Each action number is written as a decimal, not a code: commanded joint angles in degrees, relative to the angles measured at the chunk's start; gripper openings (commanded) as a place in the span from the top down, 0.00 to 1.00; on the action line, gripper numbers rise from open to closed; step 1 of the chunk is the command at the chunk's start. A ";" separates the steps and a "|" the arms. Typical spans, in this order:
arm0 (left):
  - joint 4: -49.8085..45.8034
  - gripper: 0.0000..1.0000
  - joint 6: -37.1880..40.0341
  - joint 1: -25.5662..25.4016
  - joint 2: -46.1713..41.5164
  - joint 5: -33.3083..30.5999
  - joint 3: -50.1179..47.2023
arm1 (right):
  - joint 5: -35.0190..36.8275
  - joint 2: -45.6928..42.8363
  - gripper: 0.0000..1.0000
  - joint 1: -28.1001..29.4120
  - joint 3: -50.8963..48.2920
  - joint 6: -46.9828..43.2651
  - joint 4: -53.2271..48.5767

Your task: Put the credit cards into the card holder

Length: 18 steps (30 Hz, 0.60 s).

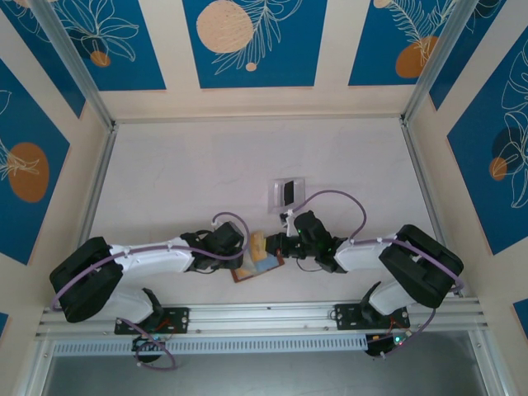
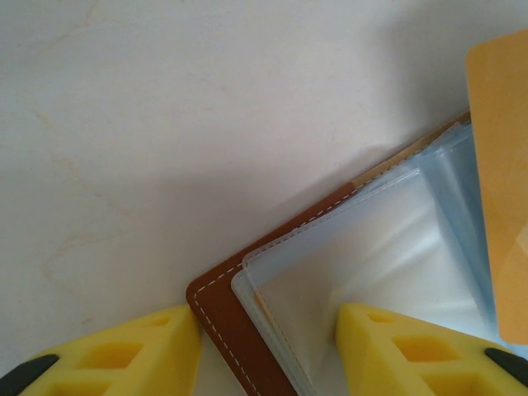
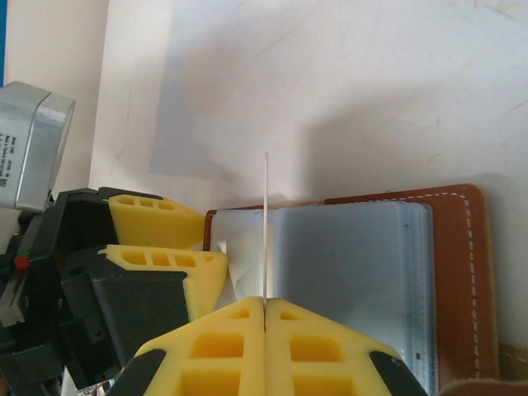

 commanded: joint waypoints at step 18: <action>0.29 0.53 -0.52 -1.21 3.29 1.46 -4.14 | -2.66 1.49 1.00 -1.58 3.16 -1.55 0.28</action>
